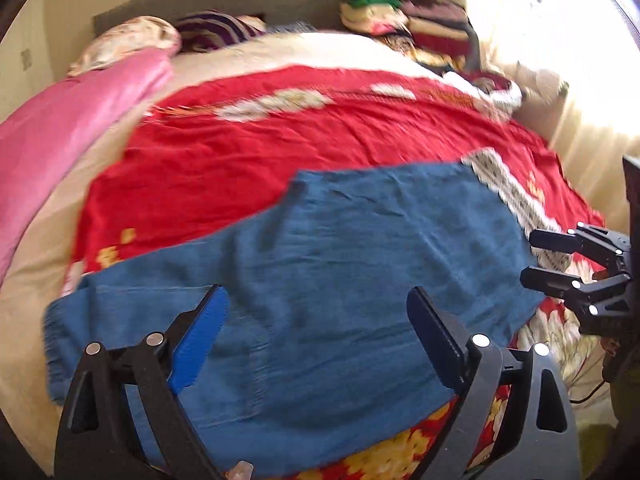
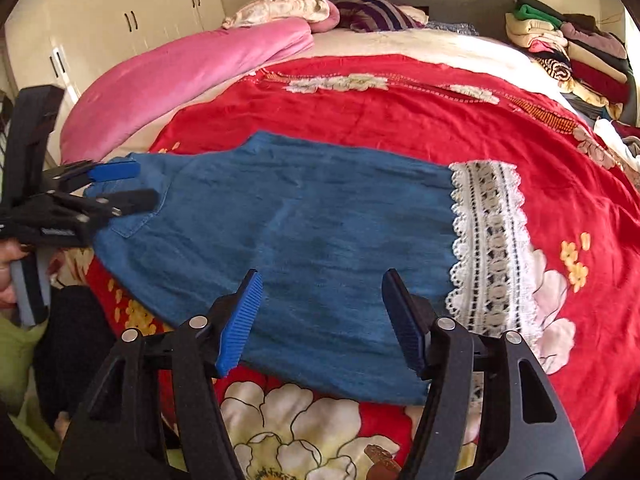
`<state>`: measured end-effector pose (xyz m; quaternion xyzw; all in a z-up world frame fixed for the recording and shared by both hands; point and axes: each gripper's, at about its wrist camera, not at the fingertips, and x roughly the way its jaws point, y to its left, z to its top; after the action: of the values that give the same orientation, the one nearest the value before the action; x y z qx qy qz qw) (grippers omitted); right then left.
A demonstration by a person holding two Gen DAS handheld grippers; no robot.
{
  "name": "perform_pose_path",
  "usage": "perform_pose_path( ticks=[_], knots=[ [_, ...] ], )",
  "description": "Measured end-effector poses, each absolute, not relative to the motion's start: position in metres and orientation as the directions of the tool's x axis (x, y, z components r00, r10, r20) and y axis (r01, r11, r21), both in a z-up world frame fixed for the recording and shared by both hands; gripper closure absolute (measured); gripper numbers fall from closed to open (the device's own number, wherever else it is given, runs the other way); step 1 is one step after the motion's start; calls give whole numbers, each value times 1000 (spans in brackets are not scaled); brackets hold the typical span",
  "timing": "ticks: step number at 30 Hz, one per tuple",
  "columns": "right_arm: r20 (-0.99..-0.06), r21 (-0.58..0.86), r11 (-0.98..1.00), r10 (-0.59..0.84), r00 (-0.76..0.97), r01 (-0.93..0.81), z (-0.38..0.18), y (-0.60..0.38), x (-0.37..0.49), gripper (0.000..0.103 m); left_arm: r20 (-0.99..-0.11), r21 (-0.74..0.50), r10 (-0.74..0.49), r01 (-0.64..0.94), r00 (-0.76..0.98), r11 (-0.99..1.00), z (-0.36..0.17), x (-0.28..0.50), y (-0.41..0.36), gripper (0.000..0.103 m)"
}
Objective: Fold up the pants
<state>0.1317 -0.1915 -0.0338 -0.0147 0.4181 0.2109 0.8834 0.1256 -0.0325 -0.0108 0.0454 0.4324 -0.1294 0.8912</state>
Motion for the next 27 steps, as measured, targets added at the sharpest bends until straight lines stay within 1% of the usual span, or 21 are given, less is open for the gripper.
perform_pose_path(
  ticks=[5,8,9,10,12,13,16,19,23,27],
  knots=[
    [-764,160,915,353,541,-371,-47,-192,135,44,-810,-30,-224,342,542,939,-34,142,-61,13],
    [-785,153,933,315,534,-325,-55,-203,139,41,-842,18,-167,336,512,942,-53,147,-63,13],
    [-798,139,947,281,533,-291,-59,-211,141,41,-850,26,-151,327,504,945,-59,148,-61,12],
    [-808,130,955,257,530,-265,-63,-215,142,41,-852,9,-162,323,498,947,-65,149,-56,12],
    [-814,174,954,279,510,-244,-70,-226,144,42,-850,-51,-205,312,485,949,-69,150,-46,12],
    [-809,190,953,288,512,-237,-71,-228,144,42,-850,-58,-210,309,483,949,-69,151,-45,12],
    [-812,164,954,274,516,-250,-69,-221,143,37,-849,-51,-205,312,487,949,-67,152,-46,12],
    [-793,187,950,297,532,-252,-62,-223,140,37,-844,-62,-212,304,492,951,-60,150,-45,13],
    [-778,180,955,285,560,-236,-50,-231,134,29,-833,-59,-215,304,510,951,-49,148,-47,13],
    [-759,185,958,280,587,-218,-39,-242,127,26,-823,-43,-210,311,527,950,-37,145,-50,13]
  ],
)
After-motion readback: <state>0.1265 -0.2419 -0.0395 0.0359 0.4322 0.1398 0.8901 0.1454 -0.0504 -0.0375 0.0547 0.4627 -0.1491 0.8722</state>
